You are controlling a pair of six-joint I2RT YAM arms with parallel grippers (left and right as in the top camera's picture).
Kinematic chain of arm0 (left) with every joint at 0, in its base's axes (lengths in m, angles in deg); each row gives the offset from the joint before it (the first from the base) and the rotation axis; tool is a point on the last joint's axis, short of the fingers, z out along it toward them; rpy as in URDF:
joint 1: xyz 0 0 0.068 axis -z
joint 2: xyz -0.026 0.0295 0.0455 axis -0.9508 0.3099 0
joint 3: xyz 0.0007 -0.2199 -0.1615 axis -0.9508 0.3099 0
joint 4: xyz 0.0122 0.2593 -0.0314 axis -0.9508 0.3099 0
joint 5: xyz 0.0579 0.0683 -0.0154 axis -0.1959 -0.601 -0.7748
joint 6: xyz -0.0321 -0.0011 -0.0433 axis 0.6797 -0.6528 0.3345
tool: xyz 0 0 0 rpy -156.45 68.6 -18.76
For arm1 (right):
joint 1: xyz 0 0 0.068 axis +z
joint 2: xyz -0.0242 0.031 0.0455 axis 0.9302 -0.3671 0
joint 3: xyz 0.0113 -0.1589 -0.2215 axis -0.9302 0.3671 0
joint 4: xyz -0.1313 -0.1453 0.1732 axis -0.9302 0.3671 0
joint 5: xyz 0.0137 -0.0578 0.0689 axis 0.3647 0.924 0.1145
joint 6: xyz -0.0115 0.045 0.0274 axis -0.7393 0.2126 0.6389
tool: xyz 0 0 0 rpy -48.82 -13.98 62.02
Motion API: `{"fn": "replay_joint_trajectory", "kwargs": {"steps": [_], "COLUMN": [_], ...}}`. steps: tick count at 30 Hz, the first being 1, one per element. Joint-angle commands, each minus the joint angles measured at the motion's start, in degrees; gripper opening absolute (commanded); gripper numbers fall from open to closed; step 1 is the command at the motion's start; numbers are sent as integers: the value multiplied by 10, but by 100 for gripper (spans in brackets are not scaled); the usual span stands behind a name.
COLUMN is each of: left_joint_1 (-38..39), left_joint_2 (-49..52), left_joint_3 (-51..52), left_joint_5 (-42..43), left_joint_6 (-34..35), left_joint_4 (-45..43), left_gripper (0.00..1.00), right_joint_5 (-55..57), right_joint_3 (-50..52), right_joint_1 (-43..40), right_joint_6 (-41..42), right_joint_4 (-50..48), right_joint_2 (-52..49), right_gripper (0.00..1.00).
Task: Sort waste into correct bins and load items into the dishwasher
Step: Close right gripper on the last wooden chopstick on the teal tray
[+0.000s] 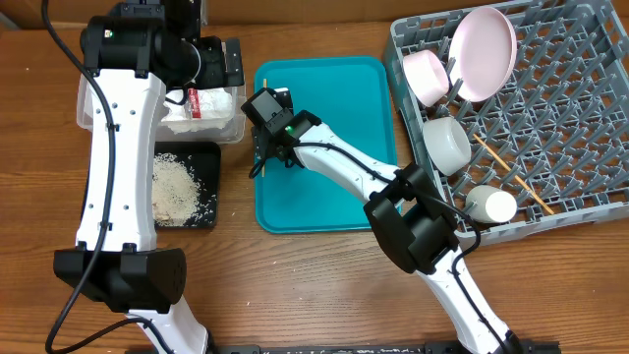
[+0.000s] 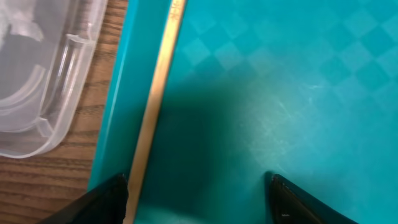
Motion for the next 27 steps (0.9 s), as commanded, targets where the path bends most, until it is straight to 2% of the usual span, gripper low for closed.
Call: {"fn": "replay_joint_trajectory", "kwargs": {"steps": [1, 14, 19, 27], "left_joint_1": [1, 1, 1, 1], "left_joint_2": [-2, -2, -2, -2], "left_joint_3": [-6, -6, -6, -6], "left_joint_5": [-4, -4, -4, -4], "left_joint_6": [-5, -5, -5, -5], "left_joint_4": [-1, -1, -1, -1], "left_gripper": [100, 100, 100, 100], "right_joint_5": [13, 24, 24, 20], "right_joint_3": [-15, -28, -39, -65], "right_joint_1": [2, 24, 23, 10], "right_joint_6": [-2, -2, -2, 0], "right_joint_4": [14, 18, 18, 30], "right_joint_2": [-26, -30, -30, -30], "right_gripper": [71, 72, 79, 83]}}
